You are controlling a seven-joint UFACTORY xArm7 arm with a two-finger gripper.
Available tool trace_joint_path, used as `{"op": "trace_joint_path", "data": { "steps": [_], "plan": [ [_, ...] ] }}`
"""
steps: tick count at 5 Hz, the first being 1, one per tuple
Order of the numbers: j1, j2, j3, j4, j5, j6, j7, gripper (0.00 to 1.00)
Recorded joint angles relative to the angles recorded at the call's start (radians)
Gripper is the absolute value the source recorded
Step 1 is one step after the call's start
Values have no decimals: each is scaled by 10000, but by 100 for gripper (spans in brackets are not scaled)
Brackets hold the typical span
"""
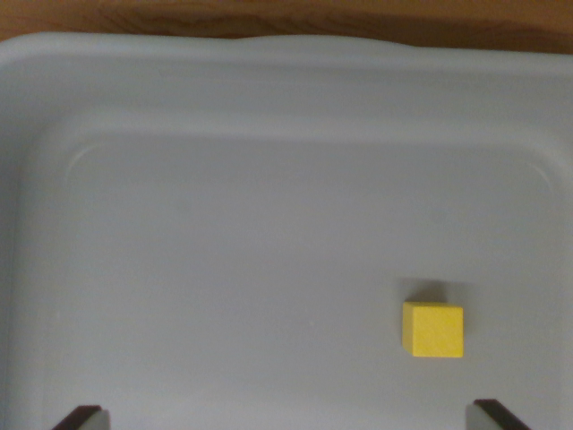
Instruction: Pick yellow cube
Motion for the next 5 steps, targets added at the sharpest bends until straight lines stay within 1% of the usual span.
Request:
{"op": "trace_joint_path", "data": {
  "steps": [1, 2, 3, 4, 5],
  "plan": [
    [0, 0, 0, 0, 0, 0, 0, 0],
    [-39, 76, -24, -110, 29, -152, -81, 0],
    [-39, 76, -24, -110, 29, -152, -81, 0],
    [-93, 179, -56, -261, 68, -361, -192, 0],
    [-93, 179, -56, -261, 68, -361, -192, 0]
  ]
}}
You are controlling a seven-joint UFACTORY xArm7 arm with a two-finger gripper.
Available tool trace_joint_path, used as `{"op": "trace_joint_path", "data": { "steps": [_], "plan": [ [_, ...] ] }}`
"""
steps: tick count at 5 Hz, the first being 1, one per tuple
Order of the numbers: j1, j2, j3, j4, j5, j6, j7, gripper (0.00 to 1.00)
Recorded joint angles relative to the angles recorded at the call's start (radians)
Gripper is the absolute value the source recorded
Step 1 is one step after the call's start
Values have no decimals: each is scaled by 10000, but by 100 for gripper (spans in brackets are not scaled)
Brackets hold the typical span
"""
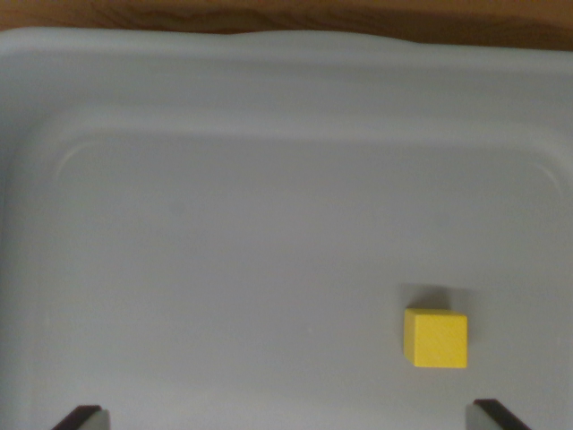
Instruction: Pick yellow cube
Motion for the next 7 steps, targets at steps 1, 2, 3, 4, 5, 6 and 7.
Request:
{"op": "trace_joint_path", "data": {
  "steps": [1, 2, 3, 4, 5, 6, 7],
  "plan": [
    [-67, 130, -41, -189, 49, -262, -139, 0],
    [-67, 130, -41, -189, 49, -262, -139, 0],
    [-143, 276, -87, -402, 105, -557, -296, 0],
    [-143, 276, -87, -402, 105, -557, -296, 0],
    [-233, 450, -141, -654, 171, -908, -483, 0],
    [-233, 450, -141, -654, 171, -908, -483, 0],
    [-332, 641, -201, -932, 244, -1292, -688, 0]
  ]
}}
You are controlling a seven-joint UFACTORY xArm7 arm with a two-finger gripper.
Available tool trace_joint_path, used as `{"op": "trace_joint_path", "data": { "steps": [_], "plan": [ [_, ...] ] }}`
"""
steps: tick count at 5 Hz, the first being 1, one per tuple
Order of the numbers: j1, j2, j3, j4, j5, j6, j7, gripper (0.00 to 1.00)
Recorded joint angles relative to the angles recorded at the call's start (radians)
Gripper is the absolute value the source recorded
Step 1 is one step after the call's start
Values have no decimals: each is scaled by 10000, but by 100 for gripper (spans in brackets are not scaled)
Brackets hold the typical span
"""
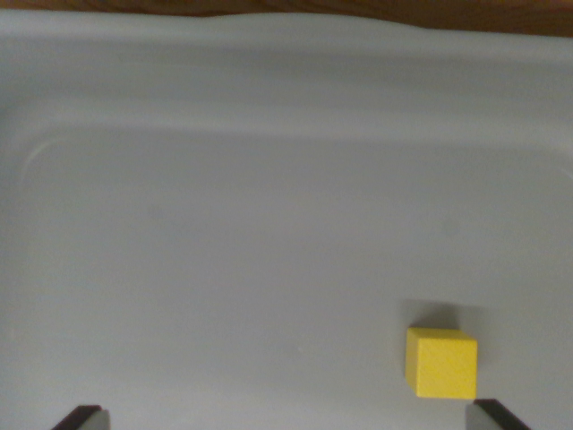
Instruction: Pick yellow cube
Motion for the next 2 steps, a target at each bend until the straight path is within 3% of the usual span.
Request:
{"op": "trace_joint_path", "data": {
  "steps": [1, 2],
  "plan": [
    [0, 0, 0, 0, 0, 0, 0, 0],
    [-106, 205, -64, -298, 78, -413, -220, 0]
  ]
}}
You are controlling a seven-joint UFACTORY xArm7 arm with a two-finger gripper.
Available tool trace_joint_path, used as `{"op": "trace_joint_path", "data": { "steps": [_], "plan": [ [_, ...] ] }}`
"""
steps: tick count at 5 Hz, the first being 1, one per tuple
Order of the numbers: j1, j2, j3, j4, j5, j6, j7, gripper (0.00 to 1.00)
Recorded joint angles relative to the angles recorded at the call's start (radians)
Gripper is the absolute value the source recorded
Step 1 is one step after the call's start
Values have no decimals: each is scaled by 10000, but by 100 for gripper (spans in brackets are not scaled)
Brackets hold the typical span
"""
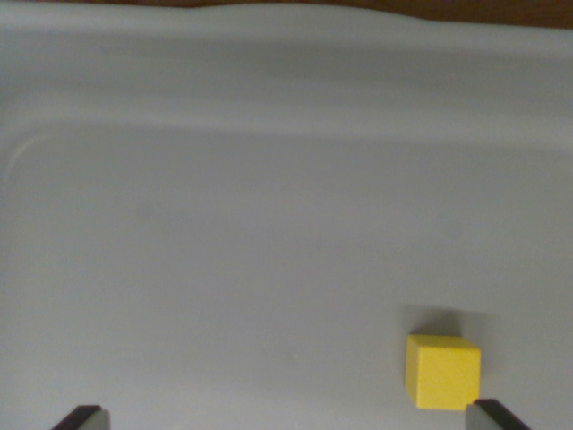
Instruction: Pick yellow cube
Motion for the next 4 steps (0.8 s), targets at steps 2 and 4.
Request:
{"op": "trace_joint_path", "data": {
  "steps": [2, 4],
  "plan": [
    [-107, 207, -65, -301, 79, -417, -222, 0],
    [-224, 432, -136, -628, 164, -871, -464, 0]
  ]
}}
